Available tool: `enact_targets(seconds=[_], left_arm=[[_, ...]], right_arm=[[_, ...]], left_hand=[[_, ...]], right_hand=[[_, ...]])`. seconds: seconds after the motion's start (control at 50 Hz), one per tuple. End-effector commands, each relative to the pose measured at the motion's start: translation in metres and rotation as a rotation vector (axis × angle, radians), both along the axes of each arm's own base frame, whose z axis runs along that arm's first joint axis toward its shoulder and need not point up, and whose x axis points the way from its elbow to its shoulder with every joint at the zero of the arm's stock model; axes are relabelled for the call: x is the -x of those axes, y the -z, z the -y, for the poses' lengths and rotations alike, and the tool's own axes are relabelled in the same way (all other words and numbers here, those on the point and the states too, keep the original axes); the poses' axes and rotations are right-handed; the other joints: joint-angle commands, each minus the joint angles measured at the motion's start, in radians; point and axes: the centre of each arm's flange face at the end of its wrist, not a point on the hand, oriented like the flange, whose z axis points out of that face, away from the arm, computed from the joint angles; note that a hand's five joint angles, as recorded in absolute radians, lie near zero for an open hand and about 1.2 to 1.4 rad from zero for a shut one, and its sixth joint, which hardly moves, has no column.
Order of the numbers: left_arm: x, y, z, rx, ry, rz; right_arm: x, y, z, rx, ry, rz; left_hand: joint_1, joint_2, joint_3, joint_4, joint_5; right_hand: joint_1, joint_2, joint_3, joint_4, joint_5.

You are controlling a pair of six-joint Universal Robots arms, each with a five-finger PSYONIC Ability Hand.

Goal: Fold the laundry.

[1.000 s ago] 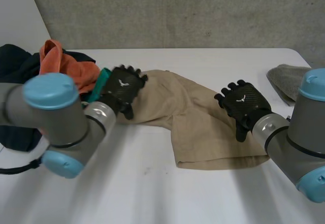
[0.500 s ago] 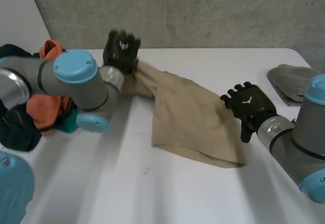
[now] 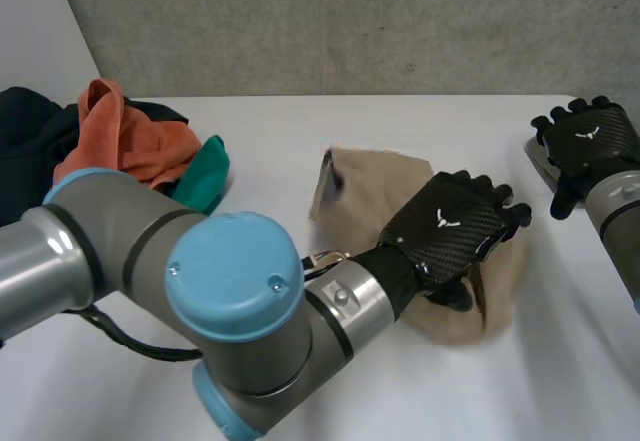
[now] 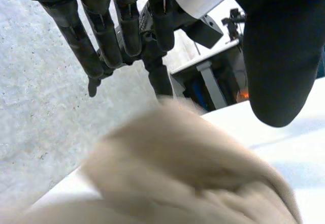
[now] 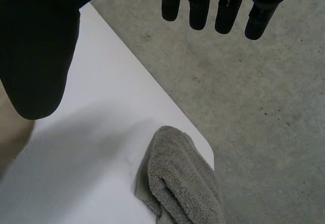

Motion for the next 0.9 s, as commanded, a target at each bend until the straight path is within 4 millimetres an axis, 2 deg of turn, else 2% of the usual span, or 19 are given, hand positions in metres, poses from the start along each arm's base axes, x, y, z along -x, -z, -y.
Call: enact_targets(seconds=[0.02,0.1,0.2,0.3,0.4,0.44,0.48,0.54,0.62,0.66,0.76,0.9], left_arm=[[-0.041,-0.030,0.026,0.114,-0.133,0.039],[-0.062,-0.046,0.027,0.127,-0.203,0.023],[-0.085,-0.048,0.028,0.113,-0.339,0.035],[-0.110,-0.033,0.043,0.076,-0.513,0.087],[-0.139,-0.014,0.065,0.022,-0.686,0.149],[-0.146,-0.007,0.068,0.005,-0.714,0.171],[-0.151,0.003,0.065,-0.014,-0.715,0.207],[-0.152,0.014,0.057,-0.032,-0.691,0.237],[-0.145,0.029,0.036,-0.060,-0.589,0.275],[-0.144,0.035,0.033,-0.070,-0.565,0.287],[-0.134,0.057,0.036,-0.083,-0.523,0.311],[-0.106,0.067,0.042,0.013,-0.474,0.268]], right_arm=[[-0.003,-0.009,0.005,0.024,-0.055,0.007],[-0.010,-0.022,0.001,0.040,-0.141,0.004],[-0.022,-0.031,-0.019,-0.028,-0.299,-0.002],[-0.031,-0.033,-0.038,-0.118,-0.403,0.006],[-0.036,-0.026,-0.047,-0.175,-0.423,0.011],[-0.045,-0.024,-0.056,-0.189,-0.455,0.012],[-0.064,-0.016,-0.072,-0.216,-0.521,0.005],[-0.078,-0.001,-0.081,-0.250,-0.530,-0.019],[-0.072,0.005,-0.073,-0.243,-0.412,-0.051],[-0.070,0.005,-0.070,-0.220,-0.375,-0.057],[-0.066,0.014,-0.066,-0.189,-0.327,-0.063],[-0.061,0.028,-0.074,-0.230,-0.324,-0.069]], left_hand=[[0.013,0.013,0.007,0.025,0.029],[0.010,0.011,0.004,0.022,0.026],[-0.022,-0.022,-0.028,-0.011,-0.006],[-0.037,-0.036,-0.042,-0.025,-0.021],[-0.037,-0.036,-0.043,-0.025,-0.021],[-0.025,-0.025,-0.031,-0.014,-0.009],[-0.019,-0.019,-0.025,-0.008,-0.004],[-0.013,-0.013,-0.019,-0.002,0.002],[-0.019,-0.019,-0.025,-0.008,-0.003],[-0.022,-0.022,-0.028,-0.011,-0.006],[-0.022,-0.022,-0.028,-0.011,-0.006],[0.048,0.048,0.042,0.060,0.064]], right_hand=[[-0.057,-0.040,-0.036,-0.037,-0.044],[-0.057,-0.040,-0.036,-0.037,-0.044],[-0.057,-0.040,-0.036,-0.037,-0.044],[-0.057,-0.040,-0.036,-0.037,-0.044],[-0.057,-0.040,-0.036,-0.037,-0.044],[-0.057,-0.040,-0.036,-0.037,-0.044],[-0.057,-0.040,-0.036,-0.037,-0.044],[-0.057,-0.040,-0.036,-0.037,-0.044],[-0.057,-0.040,-0.036,-0.037,-0.044],[-0.057,-0.040,-0.036,-0.037,-0.044],[-0.057,-0.040,-0.036,-0.037,-0.044],[-0.057,-0.040,-0.036,-0.037,-0.044]])
